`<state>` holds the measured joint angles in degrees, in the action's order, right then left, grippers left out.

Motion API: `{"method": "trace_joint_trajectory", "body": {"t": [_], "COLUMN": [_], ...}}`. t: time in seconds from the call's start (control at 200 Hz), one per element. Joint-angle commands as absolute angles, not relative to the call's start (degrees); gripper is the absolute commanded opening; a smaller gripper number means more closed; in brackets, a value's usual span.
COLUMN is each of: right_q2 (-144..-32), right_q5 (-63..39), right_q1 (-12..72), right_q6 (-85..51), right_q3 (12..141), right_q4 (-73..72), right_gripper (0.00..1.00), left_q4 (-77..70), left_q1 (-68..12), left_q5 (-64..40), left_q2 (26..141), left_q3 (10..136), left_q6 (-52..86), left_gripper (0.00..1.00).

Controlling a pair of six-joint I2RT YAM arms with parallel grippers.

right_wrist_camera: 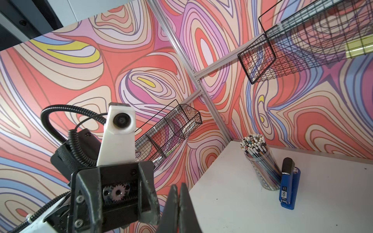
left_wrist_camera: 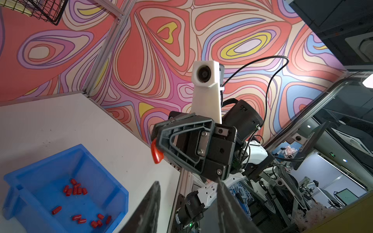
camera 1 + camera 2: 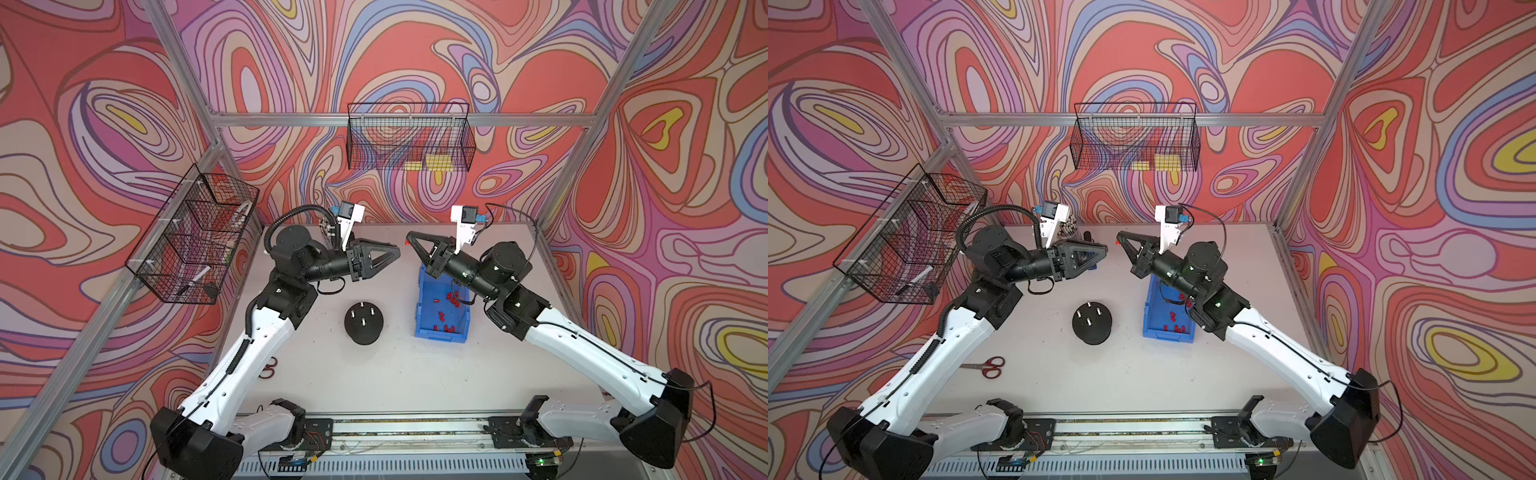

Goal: Cover the protruding screws with screw protection sleeves
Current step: Pick up the screw protection sleeve from the storage box.

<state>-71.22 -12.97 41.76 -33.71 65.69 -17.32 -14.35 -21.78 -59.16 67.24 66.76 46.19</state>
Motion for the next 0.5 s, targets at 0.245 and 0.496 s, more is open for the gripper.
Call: {"method": "trace_joint_trajectory", "body": {"t": [0.245, 0.496], "right_q2": [-71.2, -70.8], "right_q5": [-14.5, -13.5], "right_q1": [43.8, 45.1], "right_q6": [-33.8, -33.8], "right_q3": [66.6, 66.4], "right_q4": [-21.5, -20.8], "right_gripper": [0.0, 0.0], "left_q4": [-23.8, -25.8], "left_q1": [-21.9, -22.0], "left_q5": [-59.9, -59.5], "left_q2": [68.2, 67.6], "left_q3": [65.5, 64.2], "left_q6": [52.5, 52.9], "left_gripper": [0.37, 0.31]}}
